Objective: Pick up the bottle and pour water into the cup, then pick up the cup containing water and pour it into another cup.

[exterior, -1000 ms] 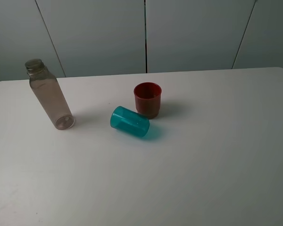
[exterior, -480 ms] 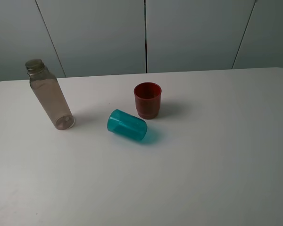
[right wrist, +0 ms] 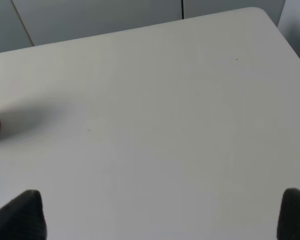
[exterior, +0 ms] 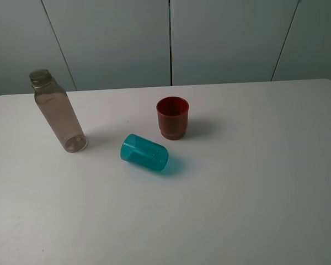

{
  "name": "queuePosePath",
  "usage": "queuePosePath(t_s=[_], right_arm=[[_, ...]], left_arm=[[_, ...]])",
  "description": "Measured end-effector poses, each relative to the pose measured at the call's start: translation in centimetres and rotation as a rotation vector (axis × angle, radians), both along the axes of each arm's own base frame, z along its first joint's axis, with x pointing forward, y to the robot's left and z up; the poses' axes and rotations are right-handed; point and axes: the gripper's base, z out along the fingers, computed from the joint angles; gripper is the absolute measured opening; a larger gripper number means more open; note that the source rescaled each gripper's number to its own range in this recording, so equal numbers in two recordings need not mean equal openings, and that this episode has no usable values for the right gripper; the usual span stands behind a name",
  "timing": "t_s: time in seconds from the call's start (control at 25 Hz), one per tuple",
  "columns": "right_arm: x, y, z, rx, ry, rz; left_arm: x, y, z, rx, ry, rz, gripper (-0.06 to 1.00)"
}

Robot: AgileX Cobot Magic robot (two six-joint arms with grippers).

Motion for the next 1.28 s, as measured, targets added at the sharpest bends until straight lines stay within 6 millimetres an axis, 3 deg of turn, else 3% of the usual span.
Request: queuePosePath(t_s=[0.2,0.92,1.28], right_arm=[[0.0,0.0,0.0,0.000,0.000,0.000],[0.0,0.0,0.0,0.002,-0.002,-0.001],[0.0,0.0,0.0,0.000,-0.002,0.000]], left_arm=[[2.0,-0.2,-3.7,0.044,0.146,0.009,0.93],[3.2,-0.6,-4.0,-0.029,0.059,0.024,0.93],[3.1,-0.9,-4.0,-0.038,0.054,0.348,0.93]])
